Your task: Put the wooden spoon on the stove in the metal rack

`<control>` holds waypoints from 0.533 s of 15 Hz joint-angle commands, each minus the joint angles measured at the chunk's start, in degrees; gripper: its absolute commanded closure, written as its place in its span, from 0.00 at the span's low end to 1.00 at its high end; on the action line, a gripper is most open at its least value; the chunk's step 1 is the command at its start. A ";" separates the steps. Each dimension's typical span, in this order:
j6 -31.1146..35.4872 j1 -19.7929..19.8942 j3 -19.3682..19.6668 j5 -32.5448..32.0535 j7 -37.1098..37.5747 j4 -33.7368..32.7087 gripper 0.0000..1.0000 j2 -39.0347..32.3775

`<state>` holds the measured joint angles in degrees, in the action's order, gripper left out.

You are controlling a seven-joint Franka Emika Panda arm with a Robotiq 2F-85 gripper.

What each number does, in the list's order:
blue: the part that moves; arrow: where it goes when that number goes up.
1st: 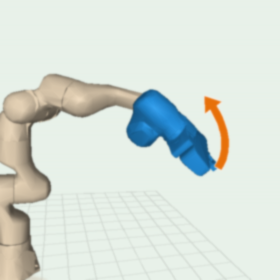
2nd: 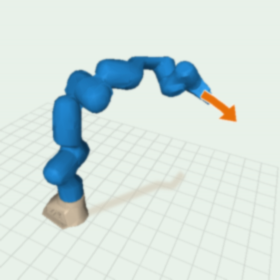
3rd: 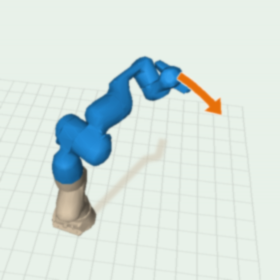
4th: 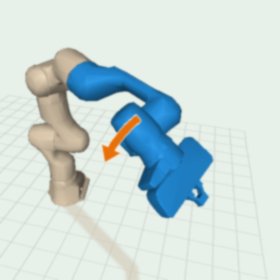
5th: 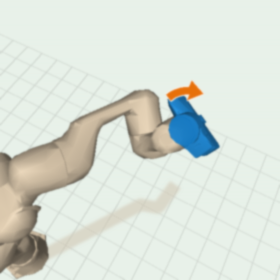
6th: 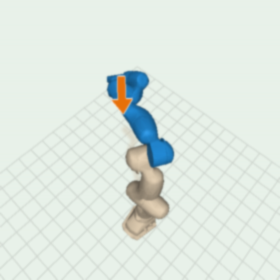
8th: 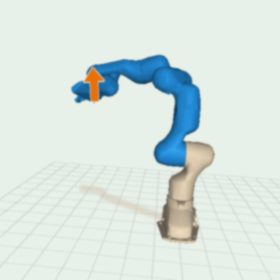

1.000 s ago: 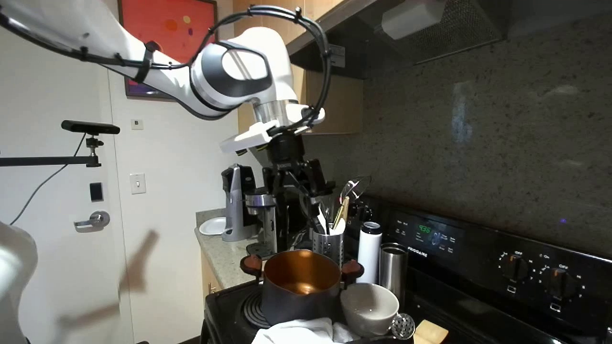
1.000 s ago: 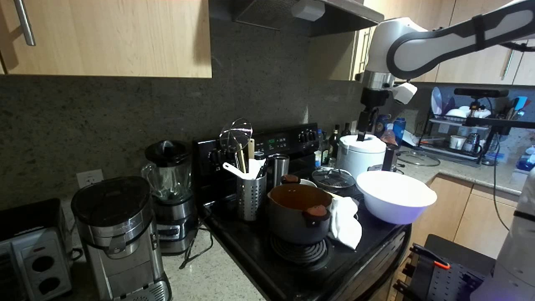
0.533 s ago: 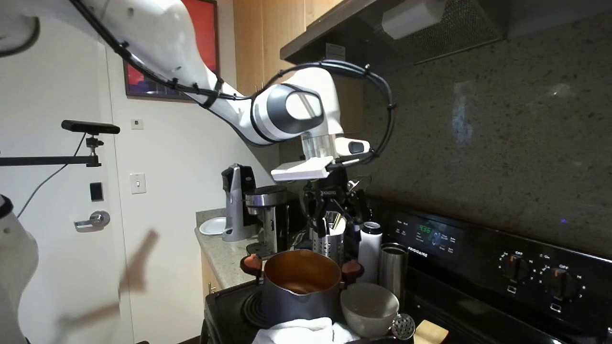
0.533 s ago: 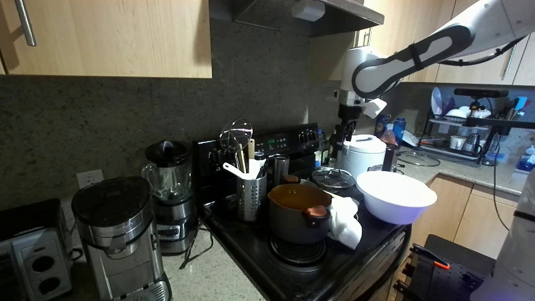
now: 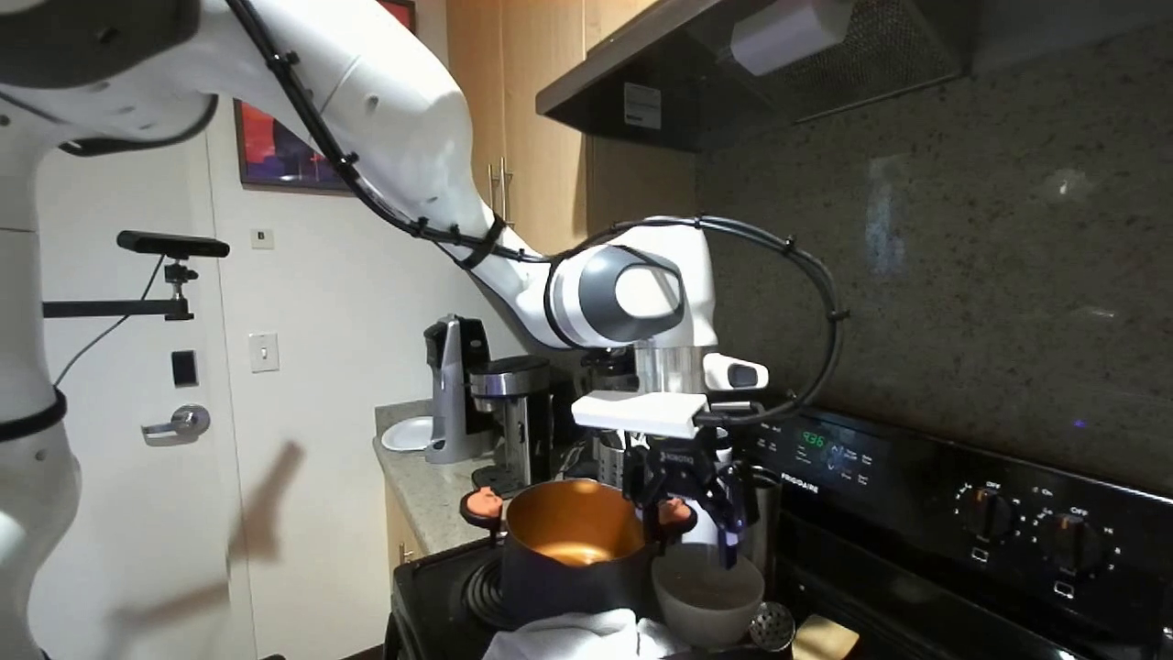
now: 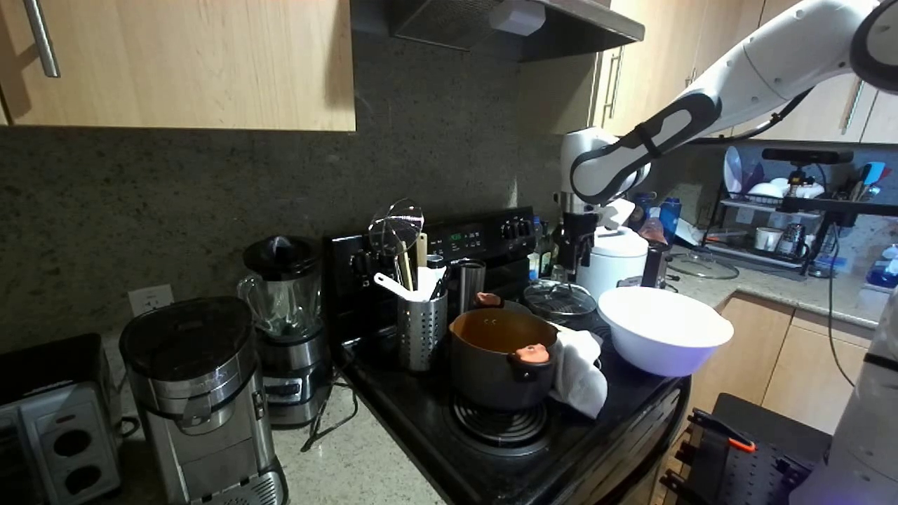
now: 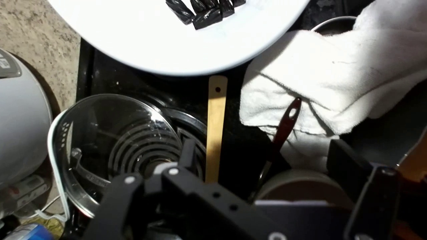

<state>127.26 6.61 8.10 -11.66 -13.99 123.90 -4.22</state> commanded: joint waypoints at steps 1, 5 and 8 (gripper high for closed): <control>2.79 1.43 0.09 0.72 -2.73 -0.75 0.00 -3.64; 5.77 2.45 0.04 0.70 -3.20 -0.77 0.00 -6.63; 7.80 3.14 0.04 0.86 -3.19 -0.47 0.00 -9.07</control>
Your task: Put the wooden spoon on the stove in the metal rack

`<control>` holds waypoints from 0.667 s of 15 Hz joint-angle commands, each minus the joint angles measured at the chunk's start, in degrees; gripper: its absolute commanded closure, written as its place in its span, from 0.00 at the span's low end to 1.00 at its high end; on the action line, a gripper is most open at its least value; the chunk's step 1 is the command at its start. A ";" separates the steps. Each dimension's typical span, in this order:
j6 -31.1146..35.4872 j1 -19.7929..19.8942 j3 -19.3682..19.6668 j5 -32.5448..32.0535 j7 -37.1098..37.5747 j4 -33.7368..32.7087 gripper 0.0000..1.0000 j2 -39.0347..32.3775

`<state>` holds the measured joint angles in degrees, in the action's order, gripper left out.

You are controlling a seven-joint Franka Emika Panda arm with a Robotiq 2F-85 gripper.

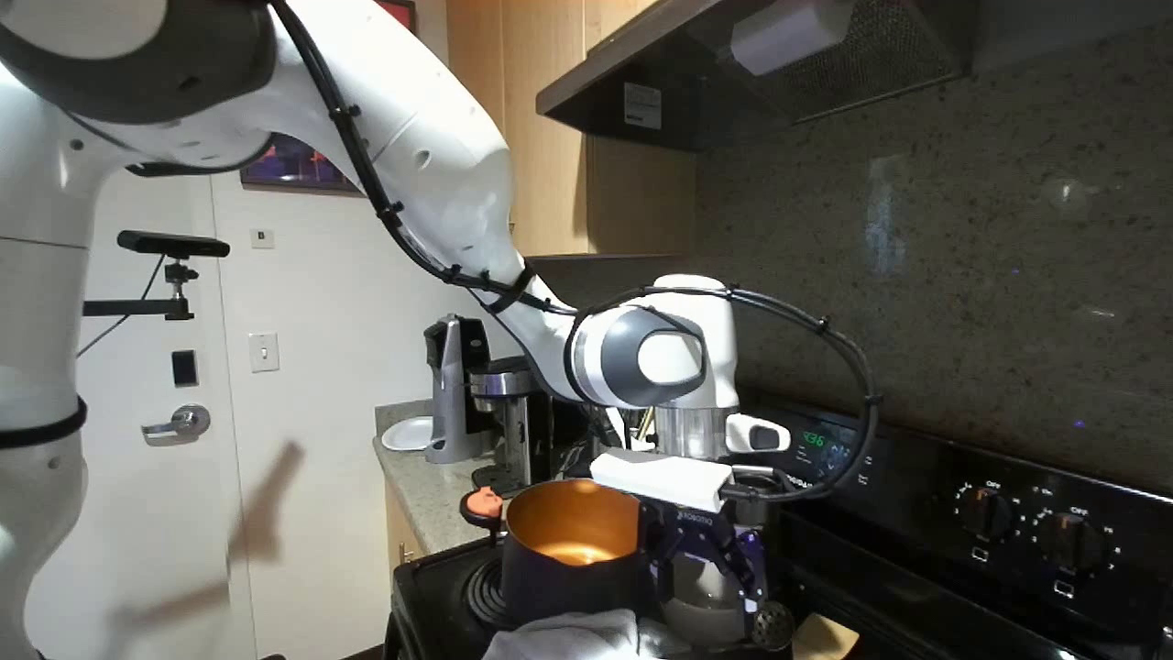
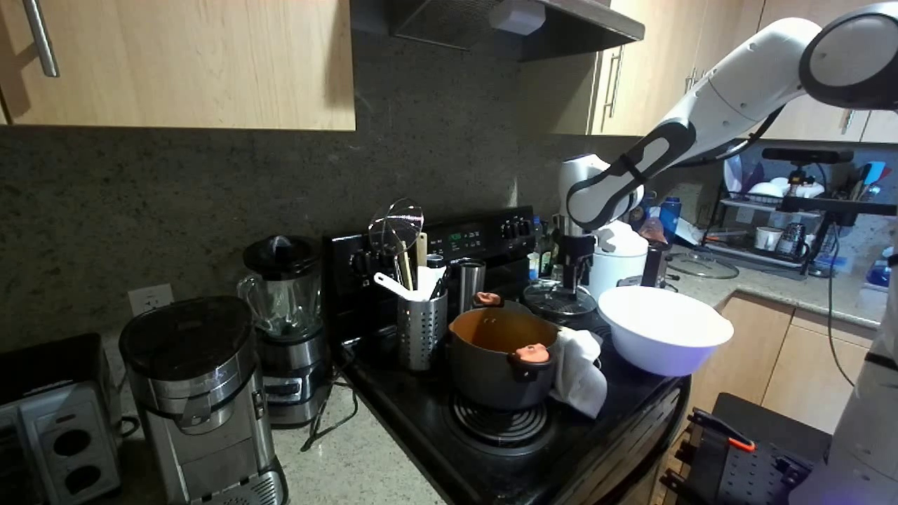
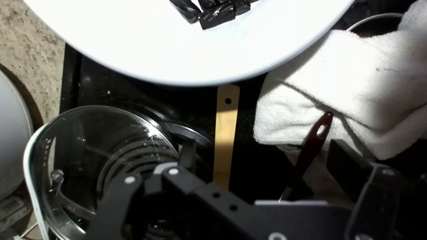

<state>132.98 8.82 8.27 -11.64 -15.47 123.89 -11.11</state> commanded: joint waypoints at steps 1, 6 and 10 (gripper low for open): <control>2.73 1.19 -0.18 1.04 -1.79 -0.27 0.00 -2.95; 7.33 2.76 -0.93 3.77 -3.97 -0.41 0.00 -6.59; 8.78 4.18 -1.87 7.82 -6.01 -3.04 0.00 -9.57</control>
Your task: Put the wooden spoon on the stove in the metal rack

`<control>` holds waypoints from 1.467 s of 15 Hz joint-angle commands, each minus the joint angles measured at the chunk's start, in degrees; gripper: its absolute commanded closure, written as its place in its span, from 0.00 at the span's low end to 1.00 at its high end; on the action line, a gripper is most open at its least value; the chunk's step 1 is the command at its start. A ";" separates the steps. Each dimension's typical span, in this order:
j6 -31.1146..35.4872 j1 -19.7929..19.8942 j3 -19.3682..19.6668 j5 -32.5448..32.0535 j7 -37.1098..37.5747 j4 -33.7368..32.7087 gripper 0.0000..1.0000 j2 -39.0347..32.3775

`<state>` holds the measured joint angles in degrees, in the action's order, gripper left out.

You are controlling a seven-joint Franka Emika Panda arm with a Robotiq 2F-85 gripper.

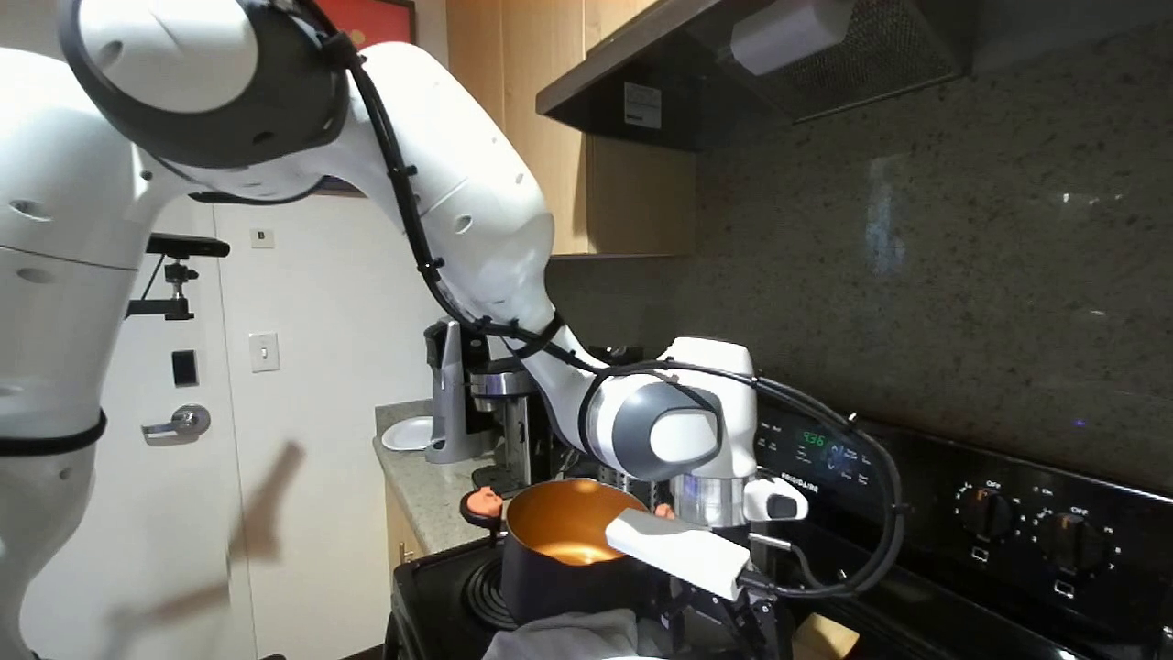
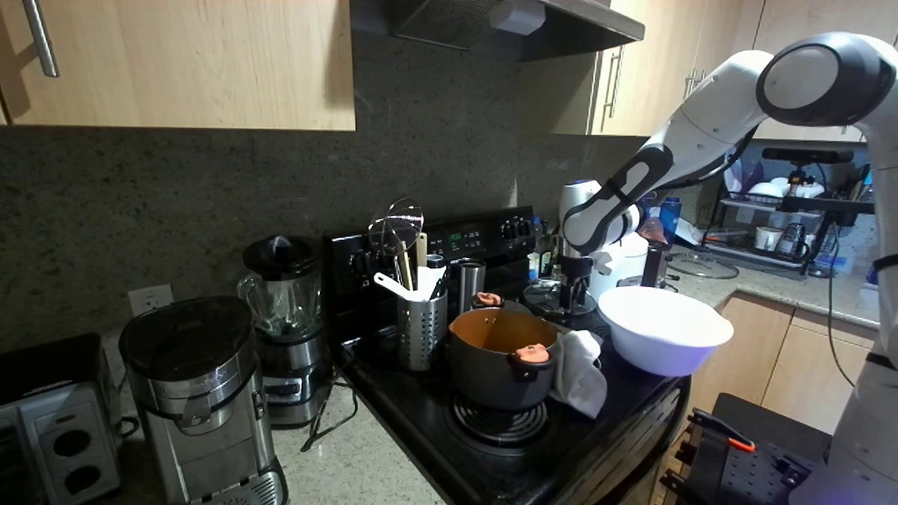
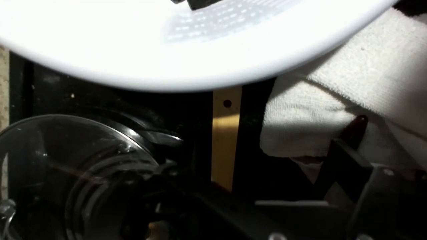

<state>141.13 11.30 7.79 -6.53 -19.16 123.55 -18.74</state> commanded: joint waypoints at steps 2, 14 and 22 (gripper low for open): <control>0.04 0.97 -0.75 1.67 -0.74 -1.32 0.00 -1.00; -1.32 -0.11 -0.62 1.11 2.13 -6.65 0.00 -4.63; -1.76 1.11 -0.81 1.72 2.77 -10.44 0.00 -12.48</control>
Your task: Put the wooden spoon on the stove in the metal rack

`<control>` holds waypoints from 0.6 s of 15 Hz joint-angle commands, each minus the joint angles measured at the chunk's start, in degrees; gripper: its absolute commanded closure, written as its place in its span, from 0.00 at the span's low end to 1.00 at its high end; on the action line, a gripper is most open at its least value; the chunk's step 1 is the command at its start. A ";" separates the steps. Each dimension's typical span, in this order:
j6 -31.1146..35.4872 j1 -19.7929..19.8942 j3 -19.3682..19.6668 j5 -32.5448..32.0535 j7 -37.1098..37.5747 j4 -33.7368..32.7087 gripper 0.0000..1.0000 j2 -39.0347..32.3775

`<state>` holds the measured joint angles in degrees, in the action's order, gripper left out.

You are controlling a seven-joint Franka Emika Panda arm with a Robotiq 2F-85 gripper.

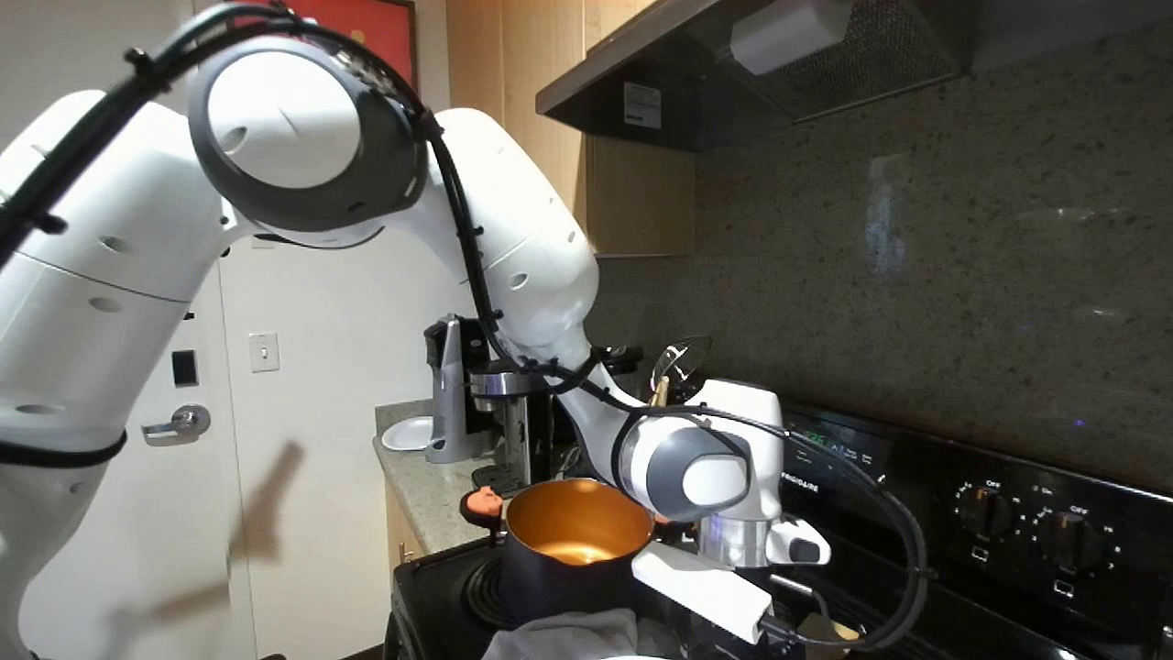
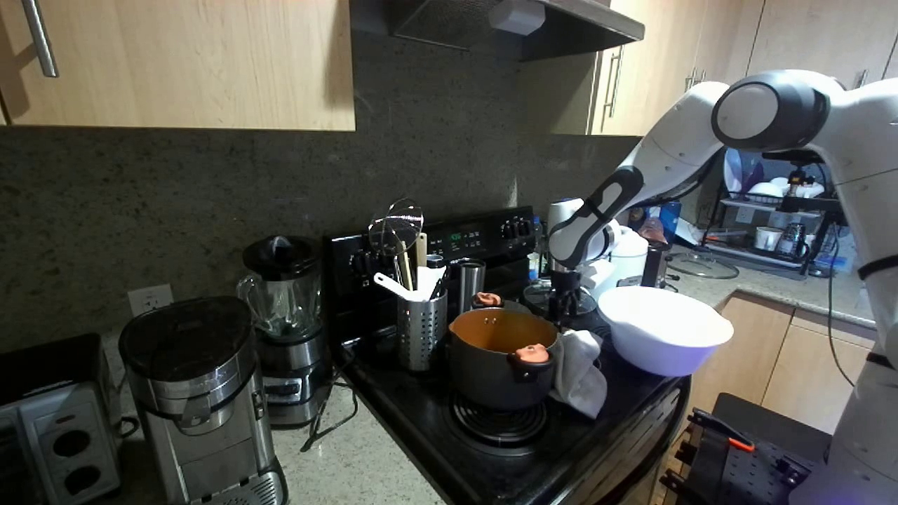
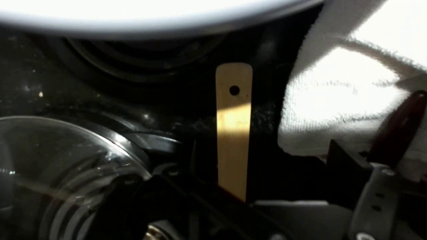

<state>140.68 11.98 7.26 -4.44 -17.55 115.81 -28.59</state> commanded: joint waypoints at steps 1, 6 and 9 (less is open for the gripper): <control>-1.35 0.51 -0.32 -0.40 1.17 -3.22 0.00 -3.37; -1.29 0.59 -0.42 -0.40 1.30 -4.93 0.34 -5.04; -1.16 0.61 -0.40 -0.44 1.30 -5.39 0.58 -5.19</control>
<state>140.68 12.26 7.24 -4.44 -17.55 111.71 -33.62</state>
